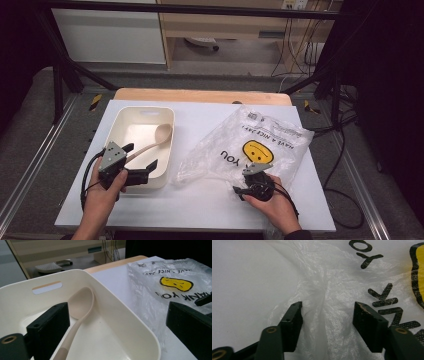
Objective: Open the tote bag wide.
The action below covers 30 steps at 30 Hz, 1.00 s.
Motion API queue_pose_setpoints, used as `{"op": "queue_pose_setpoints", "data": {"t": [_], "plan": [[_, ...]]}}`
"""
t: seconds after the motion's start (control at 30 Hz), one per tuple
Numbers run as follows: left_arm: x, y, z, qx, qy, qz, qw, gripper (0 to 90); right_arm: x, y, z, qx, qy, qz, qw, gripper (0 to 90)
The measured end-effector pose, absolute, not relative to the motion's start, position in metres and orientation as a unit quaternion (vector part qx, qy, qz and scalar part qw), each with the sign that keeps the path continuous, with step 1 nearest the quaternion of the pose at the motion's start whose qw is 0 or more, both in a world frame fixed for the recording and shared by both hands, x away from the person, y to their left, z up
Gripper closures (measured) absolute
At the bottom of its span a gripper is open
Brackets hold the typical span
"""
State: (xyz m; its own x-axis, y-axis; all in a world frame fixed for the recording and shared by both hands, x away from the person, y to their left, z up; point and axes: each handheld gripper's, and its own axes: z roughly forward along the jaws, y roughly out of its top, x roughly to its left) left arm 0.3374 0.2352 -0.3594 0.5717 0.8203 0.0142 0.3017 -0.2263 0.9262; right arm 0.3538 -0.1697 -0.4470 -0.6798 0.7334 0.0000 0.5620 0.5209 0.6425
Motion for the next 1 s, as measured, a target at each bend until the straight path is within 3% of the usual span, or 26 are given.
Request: {"op": "queue_pose_setpoints", "data": {"t": [0.47,0.6,0.67,1.0], "plan": [[0.337,0.232,-0.36,0.739,0.378,0.262,0.492,4.5,0.362,-0.179,-0.446,0.395,0.85,0.322,0.13,80.8],[0.337,0.231,-0.359,0.74,0.376,0.262,0.493,4.6,0.366,-0.18,-0.445,0.405,0.845,0.329,0.115,84.0],[0.337,0.231,-0.358,0.738,0.376,0.262,0.494,4.4,0.367,-0.18,-0.445,0.402,0.846,0.331,0.116,90.0],[0.336,0.218,-0.35,0.739,0.366,0.259,0.504,4.9,0.369,-0.185,-0.428,0.41,0.825,0.375,0.101,90.0]]}}
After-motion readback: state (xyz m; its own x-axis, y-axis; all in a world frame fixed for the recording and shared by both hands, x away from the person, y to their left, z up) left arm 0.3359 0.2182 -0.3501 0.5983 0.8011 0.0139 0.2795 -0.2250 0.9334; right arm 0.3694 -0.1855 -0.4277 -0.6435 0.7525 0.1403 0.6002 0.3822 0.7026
